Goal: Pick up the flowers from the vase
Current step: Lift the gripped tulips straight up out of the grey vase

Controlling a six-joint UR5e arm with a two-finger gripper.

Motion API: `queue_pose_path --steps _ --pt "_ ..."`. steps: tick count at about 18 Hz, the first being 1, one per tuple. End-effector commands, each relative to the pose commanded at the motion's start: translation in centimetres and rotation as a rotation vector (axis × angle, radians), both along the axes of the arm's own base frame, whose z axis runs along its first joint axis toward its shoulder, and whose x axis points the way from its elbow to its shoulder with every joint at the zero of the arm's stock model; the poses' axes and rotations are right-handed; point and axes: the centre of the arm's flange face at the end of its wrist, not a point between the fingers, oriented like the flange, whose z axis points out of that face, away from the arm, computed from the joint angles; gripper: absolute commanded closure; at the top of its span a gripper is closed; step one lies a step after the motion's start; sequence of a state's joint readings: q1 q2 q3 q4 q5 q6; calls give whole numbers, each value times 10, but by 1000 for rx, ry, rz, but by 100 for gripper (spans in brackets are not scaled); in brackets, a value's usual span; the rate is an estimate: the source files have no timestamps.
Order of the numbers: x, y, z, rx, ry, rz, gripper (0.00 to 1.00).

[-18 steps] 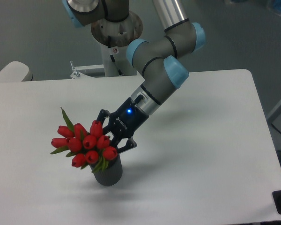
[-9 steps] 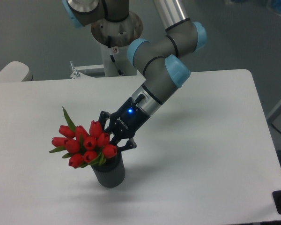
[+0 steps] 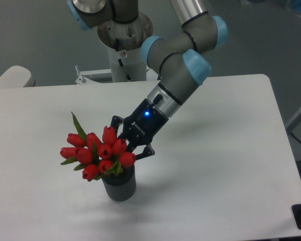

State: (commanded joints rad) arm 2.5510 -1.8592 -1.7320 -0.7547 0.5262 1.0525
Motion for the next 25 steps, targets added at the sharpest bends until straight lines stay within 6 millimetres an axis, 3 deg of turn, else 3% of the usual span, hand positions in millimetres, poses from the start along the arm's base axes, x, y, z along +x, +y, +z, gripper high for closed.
queue_pose_path --steps 4,13,20,25 --pt "5 -8 39 12 -11 45 68" --pt "22 -17 91 52 -68 83 70" --pt "27 -24 121 76 -104 109 71" --pt "22 -24 157 114 -118 120 72"
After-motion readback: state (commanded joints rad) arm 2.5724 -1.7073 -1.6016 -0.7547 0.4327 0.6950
